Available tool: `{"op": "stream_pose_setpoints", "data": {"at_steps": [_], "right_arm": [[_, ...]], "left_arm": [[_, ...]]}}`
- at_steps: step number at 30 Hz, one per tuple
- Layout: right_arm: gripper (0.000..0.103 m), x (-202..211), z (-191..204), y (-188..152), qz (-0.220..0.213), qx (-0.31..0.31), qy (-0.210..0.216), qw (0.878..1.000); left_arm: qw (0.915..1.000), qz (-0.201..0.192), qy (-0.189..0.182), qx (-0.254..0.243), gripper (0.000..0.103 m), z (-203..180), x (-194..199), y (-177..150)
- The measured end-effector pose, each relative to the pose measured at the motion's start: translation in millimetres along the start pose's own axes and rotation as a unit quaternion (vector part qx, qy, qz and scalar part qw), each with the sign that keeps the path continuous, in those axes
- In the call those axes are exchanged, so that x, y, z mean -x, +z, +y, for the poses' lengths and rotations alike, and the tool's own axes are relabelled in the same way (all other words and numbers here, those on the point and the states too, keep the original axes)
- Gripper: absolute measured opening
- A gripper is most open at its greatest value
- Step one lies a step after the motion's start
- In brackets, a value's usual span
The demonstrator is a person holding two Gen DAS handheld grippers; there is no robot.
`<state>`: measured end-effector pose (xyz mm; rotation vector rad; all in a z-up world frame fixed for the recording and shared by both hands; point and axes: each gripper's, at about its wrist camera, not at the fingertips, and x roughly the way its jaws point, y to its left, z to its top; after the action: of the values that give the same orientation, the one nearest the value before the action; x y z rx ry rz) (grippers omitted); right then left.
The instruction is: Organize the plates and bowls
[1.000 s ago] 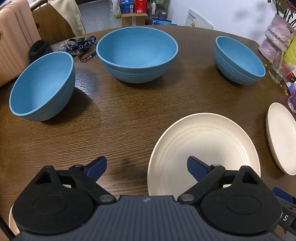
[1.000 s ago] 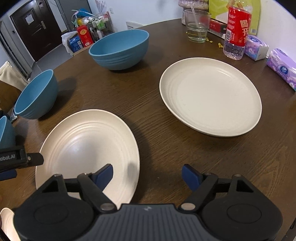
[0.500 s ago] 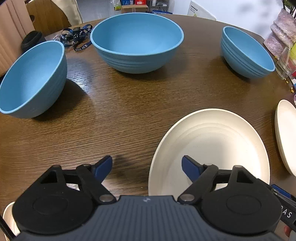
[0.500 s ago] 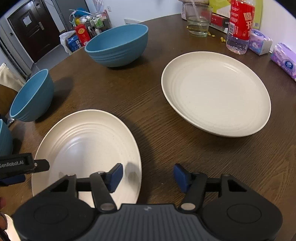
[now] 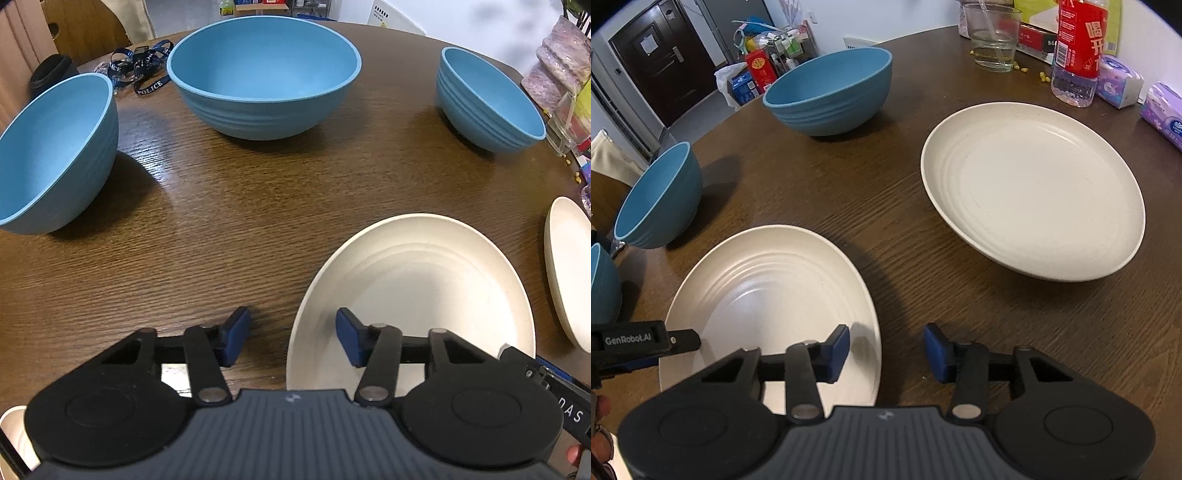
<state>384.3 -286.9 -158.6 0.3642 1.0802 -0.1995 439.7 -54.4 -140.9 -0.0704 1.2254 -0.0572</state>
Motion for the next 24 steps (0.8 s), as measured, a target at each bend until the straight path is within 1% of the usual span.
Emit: {"op": "stream_pose_setpoints", "data": {"at_steps": [1, 2, 4, 5, 6, 12, 18, 24], "right_arm": [[0.037, 0.2, -0.1, 0.2, 0.000, 0.000, 0.001, 1.000], [0.031, 0.0, -0.5, 0.7, 0.000, -0.001, 0.002, 1.000], [0.023, -0.3, -1.9, 1.2, 0.002, -0.009, 0.015, 1.000], [0.016, -1.0, -3.0, 1.0, 0.004, -0.015, 0.028, 0.999], [0.013, -2.0, -3.6, 0.6, 0.005, -0.022, 0.038, 0.999], [0.013, -2.5, 0.1, -0.8, -0.007, -0.018, 0.030, 0.999], [0.013, -3.4, 2.9, 0.0, -0.016, -0.018, 0.022, 0.999], [0.010, 0.5, 1.6, -0.6, -0.030, -0.017, 0.029, 0.999]], "left_arm": [[1.0000, -0.001, -0.004, 0.000, 0.042, -0.3, 0.5, 0.1], [1.0000, -0.001, -0.008, 0.000, 0.040, 0.0, 0.3, 0.5], [0.9998, -0.001, -0.021, -0.001, 0.027, -0.9, 0.6, 0.8], [0.9996, -0.002, -0.027, -0.002, 0.024, -1.9, 0.7, 0.7], [0.9997, -0.003, -0.025, -0.005, 0.024, -3.4, 0.7, 0.4], [0.9995, -0.011, -0.025, -0.015, 0.023, -6.1, -0.6, 0.2], [0.9994, -0.011, -0.025, -0.021, 0.022, -6.7, 1.8, -1.1], [0.9994, -0.021, -0.017, -0.019, 0.022, -9.0, 8.5, -5.0]]}}
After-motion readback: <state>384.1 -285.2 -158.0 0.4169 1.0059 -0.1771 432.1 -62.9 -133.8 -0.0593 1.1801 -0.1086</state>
